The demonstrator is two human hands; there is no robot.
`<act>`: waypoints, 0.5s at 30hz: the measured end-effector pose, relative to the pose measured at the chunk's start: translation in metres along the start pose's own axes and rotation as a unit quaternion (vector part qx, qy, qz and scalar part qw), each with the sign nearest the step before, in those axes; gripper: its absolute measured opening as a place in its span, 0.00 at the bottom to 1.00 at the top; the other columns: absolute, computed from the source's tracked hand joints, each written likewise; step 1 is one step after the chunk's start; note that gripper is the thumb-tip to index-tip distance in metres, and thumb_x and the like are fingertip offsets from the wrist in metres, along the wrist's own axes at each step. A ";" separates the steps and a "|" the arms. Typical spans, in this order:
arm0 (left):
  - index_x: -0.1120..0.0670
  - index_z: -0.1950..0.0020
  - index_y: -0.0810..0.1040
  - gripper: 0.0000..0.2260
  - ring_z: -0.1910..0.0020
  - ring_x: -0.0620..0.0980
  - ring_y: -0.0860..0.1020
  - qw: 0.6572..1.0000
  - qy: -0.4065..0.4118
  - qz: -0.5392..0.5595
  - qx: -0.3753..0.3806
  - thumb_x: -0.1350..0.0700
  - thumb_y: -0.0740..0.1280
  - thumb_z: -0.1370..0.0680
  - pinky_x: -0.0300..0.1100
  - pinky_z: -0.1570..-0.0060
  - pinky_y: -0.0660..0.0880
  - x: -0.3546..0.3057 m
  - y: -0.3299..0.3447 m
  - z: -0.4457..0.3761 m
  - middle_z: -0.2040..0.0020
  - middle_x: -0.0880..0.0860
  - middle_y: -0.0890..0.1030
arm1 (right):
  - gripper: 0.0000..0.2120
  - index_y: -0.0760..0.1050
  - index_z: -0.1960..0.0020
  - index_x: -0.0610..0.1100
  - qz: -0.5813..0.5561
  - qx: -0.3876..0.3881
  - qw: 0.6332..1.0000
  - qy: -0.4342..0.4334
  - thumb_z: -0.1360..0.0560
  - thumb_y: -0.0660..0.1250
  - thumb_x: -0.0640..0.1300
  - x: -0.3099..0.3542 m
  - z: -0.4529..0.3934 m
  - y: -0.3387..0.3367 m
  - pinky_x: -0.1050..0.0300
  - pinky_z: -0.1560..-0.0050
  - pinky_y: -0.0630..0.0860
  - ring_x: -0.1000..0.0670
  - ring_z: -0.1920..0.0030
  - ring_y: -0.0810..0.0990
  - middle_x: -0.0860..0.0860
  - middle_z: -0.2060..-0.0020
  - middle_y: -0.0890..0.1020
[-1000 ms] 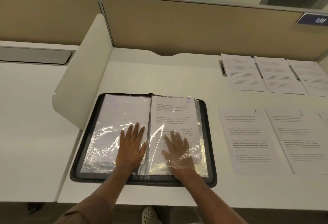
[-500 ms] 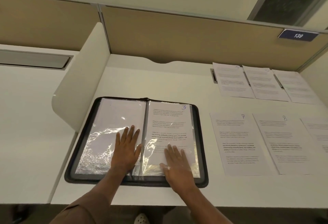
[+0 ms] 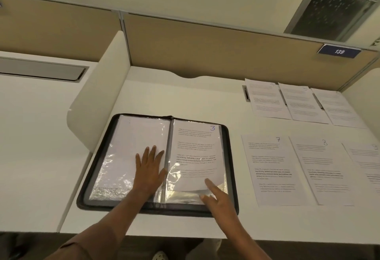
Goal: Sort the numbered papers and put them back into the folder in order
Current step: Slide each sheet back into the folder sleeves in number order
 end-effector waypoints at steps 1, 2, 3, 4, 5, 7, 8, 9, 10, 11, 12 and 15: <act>0.51 0.26 0.70 0.24 0.22 0.59 0.63 0.999 0.012 0.020 -0.024 0.43 0.55 0.19 0.62 0.24 0.56 -0.012 -0.005 0.000 0.22 0.56 0.67 | 0.25 0.66 0.24 0.55 -0.040 -0.008 0.999 0.023 0.19 0.67 0.48 -0.001 0.000 0.000 0.57 0.29 0.65 0.56 0.30 0.66 0.61 0.32 0.68; 0.51 0.31 0.75 0.21 0.27 0.59 0.71 0.997 0.030 0.051 -0.048 0.45 0.58 0.20 0.59 0.27 0.63 -0.028 -0.012 -0.001 0.28 0.56 0.74 | 0.24 0.67 0.24 0.54 -0.054 -0.018 0.998 0.029 0.19 0.67 0.47 -0.001 0.000 0.001 0.55 0.28 0.66 0.55 0.31 0.67 0.60 0.32 0.69; 0.51 0.36 0.79 0.17 0.35 0.56 0.77 0.992 0.042 0.100 -0.056 0.46 0.60 0.20 0.53 0.32 0.70 -0.047 -0.018 -0.002 0.35 0.53 0.80 | 0.24 0.67 0.24 0.54 -0.055 -0.023 0.998 0.029 0.19 0.66 0.47 -0.002 0.000 0.003 0.54 0.27 0.66 0.56 0.32 0.67 0.60 0.33 0.70; 0.50 0.41 0.81 0.13 0.42 0.52 0.80 0.987 0.045 0.150 -0.030 0.47 0.62 0.19 0.47 0.39 0.75 -0.067 -0.024 -0.002 0.42 0.50 0.83 | 0.23 0.68 0.25 0.54 -0.054 -0.023 0.998 0.028 0.18 0.66 0.46 -0.003 -0.001 0.006 0.53 0.27 0.66 0.57 0.33 0.67 0.61 0.33 0.70; 0.49 0.43 0.81 0.11 0.47 0.48 0.81 0.983 0.048 0.177 0.012 0.47 0.63 0.19 0.44 0.45 0.77 -0.088 -0.028 -0.004 0.46 0.47 0.84 | 0.22 0.68 0.25 0.54 -0.047 -0.022 0.998 0.027 0.18 0.66 0.46 -0.004 -0.003 0.010 0.54 0.28 0.66 0.58 0.34 0.68 0.61 0.33 0.71; 0.50 0.45 0.82 0.12 0.50 0.47 0.81 0.977 0.058 0.184 0.091 0.44 0.64 0.18 0.43 0.49 0.77 -0.126 -0.028 -0.008 0.49 0.47 0.84 | 0.19 0.71 0.28 0.55 -0.021 -0.038 0.999 0.023 0.18 0.65 0.44 -0.006 -0.006 0.012 0.56 0.30 0.69 0.60 0.36 0.72 0.62 0.36 0.74; 0.50 0.44 0.81 0.14 0.49 0.47 0.80 0.974 0.058 0.178 0.131 0.42 0.64 0.19 0.44 0.48 0.76 -0.140 -0.024 -0.009 0.49 0.47 0.84 | 0.17 0.74 0.31 0.55 -0.012 -0.057 0.998 0.020 0.17 0.64 0.43 -0.007 -0.008 0.011 0.58 0.33 0.71 0.60 0.40 0.76 0.62 0.38 0.77; 0.50 0.43 0.81 0.16 0.48 0.48 0.80 0.970 0.057 0.168 0.167 0.41 0.63 0.19 0.45 0.47 0.76 -0.150 -0.019 -0.009 0.47 0.48 0.83 | 0.14 0.78 0.36 0.55 -0.010 -0.081 0.997 0.017 0.17 0.64 0.41 -0.007 -0.009 0.009 0.60 0.37 0.74 0.60 0.45 0.80 0.62 0.42 0.80; 0.50 0.42 0.81 0.18 0.48 0.49 0.79 0.967 0.056 0.155 0.193 0.39 0.62 0.19 0.47 0.45 0.77 -0.157 -0.013 -0.007 0.46 0.49 0.83 | 0.12 0.81 0.43 0.56 -0.019 -0.103 0.994 0.014 0.18 0.64 0.40 -0.008 -0.009 0.005 0.61 0.42 0.78 0.58 0.50 0.83 0.60 0.47 0.84; 0.50 0.41 0.80 0.19 0.46 0.49 0.79 0.966 0.053 0.144 0.208 0.37 0.61 0.19 0.48 0.44 0.77 -0.160 -0.007 -0.006 0.44 0.50 0.83 | 0.13 0.82 0.48 0.55 -0.032 -0.125 0.992 0.012 0.18 0.64 0.39 -0.010 -0.008 0.001 0.61 0.47 0.82 0.55 0.53 0.84 0.57 0.52 0.85; 0.49 0.39 0.80 0.20 0.45 0.49 0.79 0.966 0.046 0.140 0.213 0.37 0.61 0.19 0.48 0.43 0.77 -0.159 -0.002 -0.004 0.43 0.50 0.83 | 0.13 0.82 0.51 0.54 -0.045 -0.145 0.988 0.011 0.17 0.63 0.39 -0.014 -0.008 -0.003 0.60 0.52 0.83 0.52 0.54 0.85 0.55 0.55 0.85; 0.48 0.34 0.77 0.21 0.42 0.49 0.79 0.966 0.049 0.152 0.201 0.36 0.61 0.20 0.48 0.41 0.76 -0.152 0.003 0.002 0.40 0.49 0.82 | 0.15 0.82 0.55 0.47 -0.076 -0.190 0.979 -0.013 0.17 0.61 0.35 -0.024 -0.008 -0.015 0.61 0.56 0.82 0.49 0.58 0.83 0.52 0.64 0.83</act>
Point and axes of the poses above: each hand's wrist, its own z-axis away from the middle knuckle, its own y-axis out of the palm, x = y × z, the point moved 4 cm from there along -z, towards the middle knuckle
